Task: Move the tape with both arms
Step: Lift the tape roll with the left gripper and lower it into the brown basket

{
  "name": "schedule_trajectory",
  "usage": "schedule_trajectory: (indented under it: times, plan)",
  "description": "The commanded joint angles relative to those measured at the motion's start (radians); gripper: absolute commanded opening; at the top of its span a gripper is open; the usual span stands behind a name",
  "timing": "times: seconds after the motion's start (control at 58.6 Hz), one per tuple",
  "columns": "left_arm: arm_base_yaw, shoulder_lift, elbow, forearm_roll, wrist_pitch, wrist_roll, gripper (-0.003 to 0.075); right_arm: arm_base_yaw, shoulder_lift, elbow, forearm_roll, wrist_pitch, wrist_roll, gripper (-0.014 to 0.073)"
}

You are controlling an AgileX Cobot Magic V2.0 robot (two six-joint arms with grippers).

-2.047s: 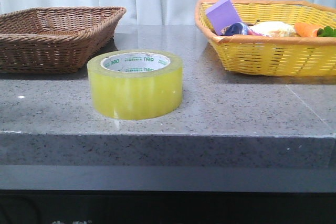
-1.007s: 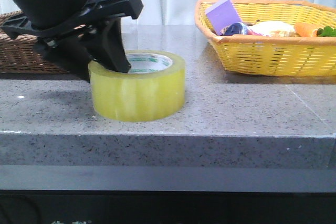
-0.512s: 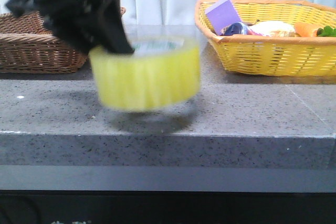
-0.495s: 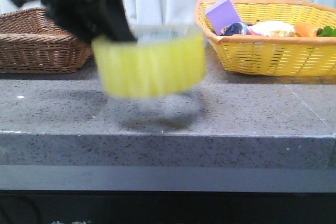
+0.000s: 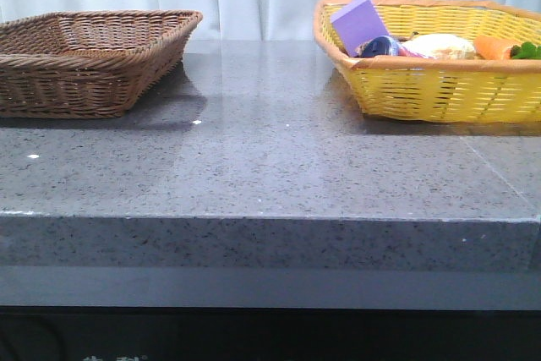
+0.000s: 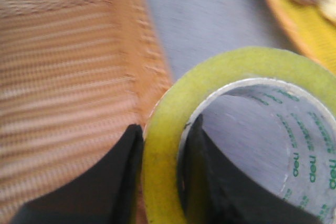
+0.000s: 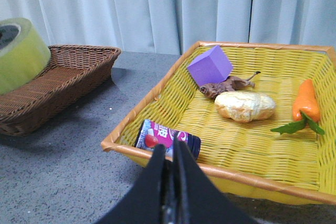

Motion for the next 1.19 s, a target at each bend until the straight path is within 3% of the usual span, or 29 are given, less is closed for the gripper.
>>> schedule_trajectory:
  times: [0.0, 0.188, 0.461, 0.58, 0.7, 0.751, 0.87, 1.177]
  plan:
    - [0.089, -0.002, -0.041, 0.015, -0.113, -0.006, 0.0064, -0.008, 0.002, -0.027, -0.008, -0.087, 0.000, -0.0121]
    - [0.217, 0.092, -0.041, 0.015, -0.140, -0.006, 0.0063, -0.008, 0.002, -0.027, -0.008, -0.087, 0.000, -0.0121]
    - [0.233, 0.183, -0.041, 0.015, -0.120, -0.006, 0.0074, -0.008, 0.002, -0.027, -0.008, -0.087, 0.000, -0.0121]
    - [0.233, 0.184, -0.041, 0.015, -0.120, -0.006, 0.0174, -0.008, 0.002, -0.027, -0.008, -0.087, 0.000, -0.0121]
    - [0.233, 0.169, -0.041, 0.015, -0.116, -0.006, 0.0360, -0.008, 0.002, -0.027, -0.008, -0.087, 0.000, -0.0121]
    - [0.233, 0.158, -0.041, 0.015, -0.116, -0.006, 0.0384, -0.008, 0.002, -0.027, -0.008, -0.087, 0.000, -0.0121]
    - [0.233, 0.087, -0.037, 0.016, -0.118, -0.006, 0.0342, -0.008, 0.002, -0.027, -0.008, -0.089, 0.000, -0.0121]
    - [0.229, -0.228, 0.189, 0.016, -0.238, -0.006, 0.0052, -0.008, 0.002, -0.027, -0.008, -0.096, 0.000, -0.0121]
